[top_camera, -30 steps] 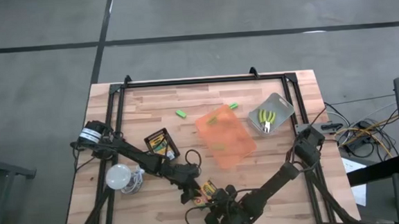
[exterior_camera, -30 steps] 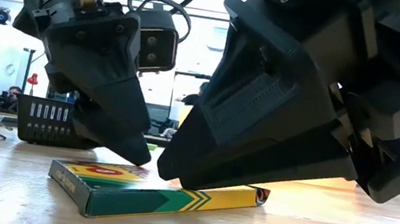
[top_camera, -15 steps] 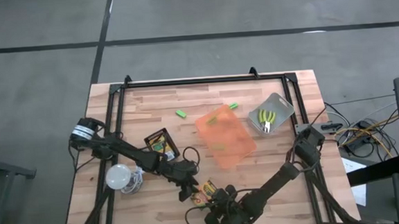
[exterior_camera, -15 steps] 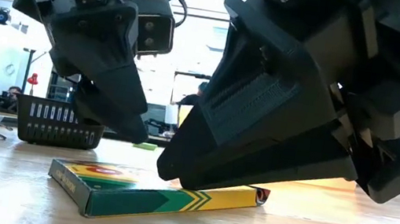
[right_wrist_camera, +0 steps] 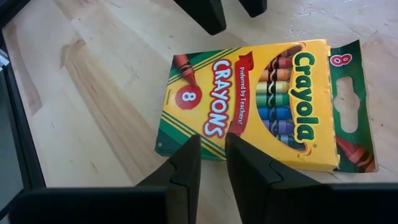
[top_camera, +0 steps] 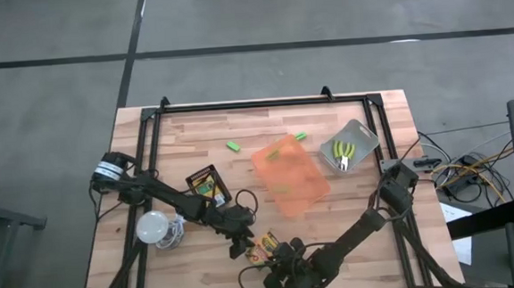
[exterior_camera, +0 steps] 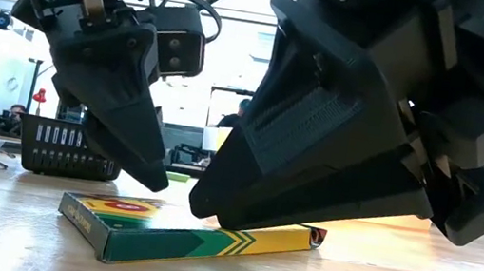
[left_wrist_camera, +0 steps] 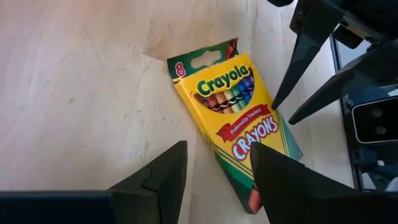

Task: Pick & Place School Supplies
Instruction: Put the yellow crayon box into the black bin

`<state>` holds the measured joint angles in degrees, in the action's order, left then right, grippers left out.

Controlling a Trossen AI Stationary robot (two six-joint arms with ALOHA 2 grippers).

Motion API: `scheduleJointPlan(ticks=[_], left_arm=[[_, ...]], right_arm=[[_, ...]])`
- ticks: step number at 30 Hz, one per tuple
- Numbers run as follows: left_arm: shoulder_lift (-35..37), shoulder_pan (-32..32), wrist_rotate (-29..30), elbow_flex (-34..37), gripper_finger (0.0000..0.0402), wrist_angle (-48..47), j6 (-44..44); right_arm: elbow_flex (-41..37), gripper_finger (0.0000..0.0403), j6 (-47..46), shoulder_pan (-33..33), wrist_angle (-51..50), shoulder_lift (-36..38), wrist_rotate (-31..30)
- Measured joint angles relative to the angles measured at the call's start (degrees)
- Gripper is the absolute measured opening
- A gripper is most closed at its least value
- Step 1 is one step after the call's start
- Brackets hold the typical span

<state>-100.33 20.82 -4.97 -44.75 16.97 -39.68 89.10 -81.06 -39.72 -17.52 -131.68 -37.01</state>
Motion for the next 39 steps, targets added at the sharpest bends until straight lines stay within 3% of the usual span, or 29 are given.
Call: scheduleJointPlan(ticks=[39], left_arm=[[-0.07,-0.52,-0.21,0.11,0.0181,-1.09,-0.93]], right_arm=[[0.02,0.0071,0.26,0.02,-0.12,0.11,5.77]])
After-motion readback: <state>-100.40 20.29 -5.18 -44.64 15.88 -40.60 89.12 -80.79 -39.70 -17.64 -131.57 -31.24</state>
